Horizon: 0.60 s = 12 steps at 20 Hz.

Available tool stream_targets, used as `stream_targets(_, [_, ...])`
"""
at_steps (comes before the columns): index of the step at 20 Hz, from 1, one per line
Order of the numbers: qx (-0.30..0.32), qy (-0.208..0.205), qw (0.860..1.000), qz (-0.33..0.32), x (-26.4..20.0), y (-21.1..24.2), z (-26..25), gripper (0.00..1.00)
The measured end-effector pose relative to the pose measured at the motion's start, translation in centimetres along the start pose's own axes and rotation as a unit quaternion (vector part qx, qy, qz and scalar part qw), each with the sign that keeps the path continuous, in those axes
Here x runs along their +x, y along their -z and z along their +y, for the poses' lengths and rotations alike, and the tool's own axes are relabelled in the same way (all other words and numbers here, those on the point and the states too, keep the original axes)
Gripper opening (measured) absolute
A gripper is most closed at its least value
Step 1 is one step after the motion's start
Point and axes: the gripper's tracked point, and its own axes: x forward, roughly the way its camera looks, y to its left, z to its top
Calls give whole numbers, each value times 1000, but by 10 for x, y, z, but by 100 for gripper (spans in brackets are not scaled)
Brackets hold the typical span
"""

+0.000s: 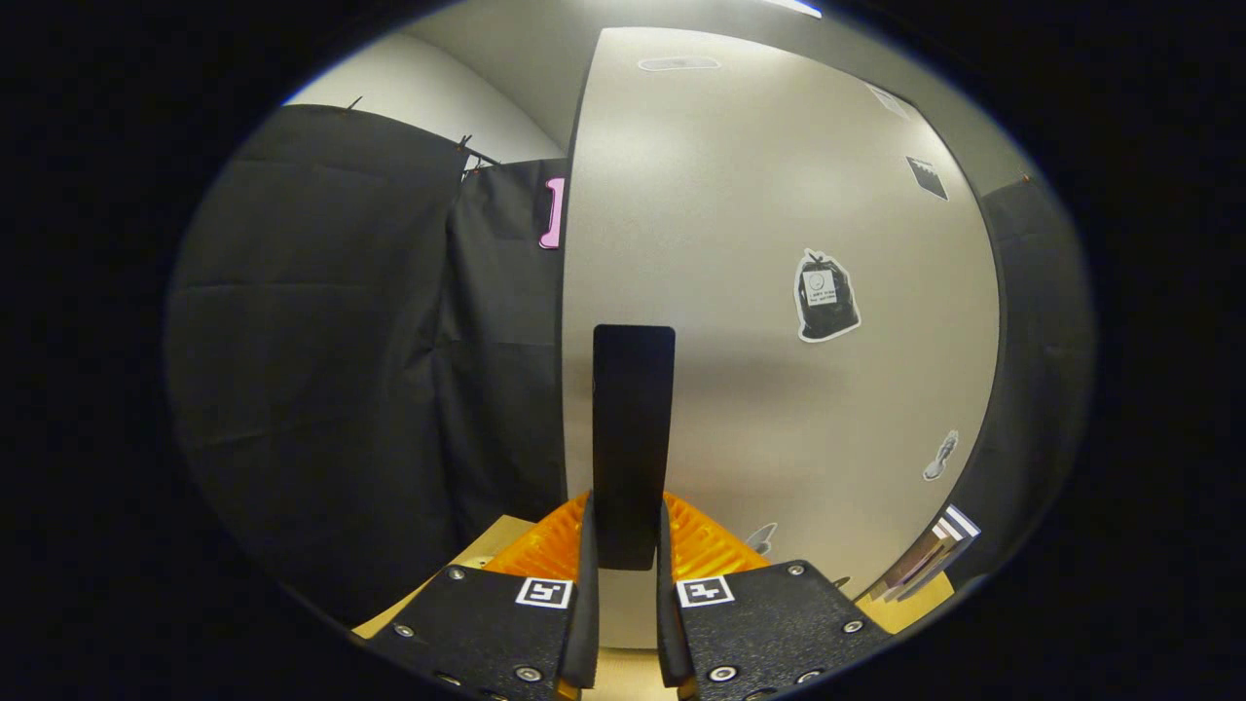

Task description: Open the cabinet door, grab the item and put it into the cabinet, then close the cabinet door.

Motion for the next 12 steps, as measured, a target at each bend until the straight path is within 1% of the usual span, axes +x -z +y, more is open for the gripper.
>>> stream_targets(3, [-3, -17, 1000, 5, -11, 0, 1, 25])
stream_targets(12, [-7, -106, 994, 6, -33, 4, -8, 25])
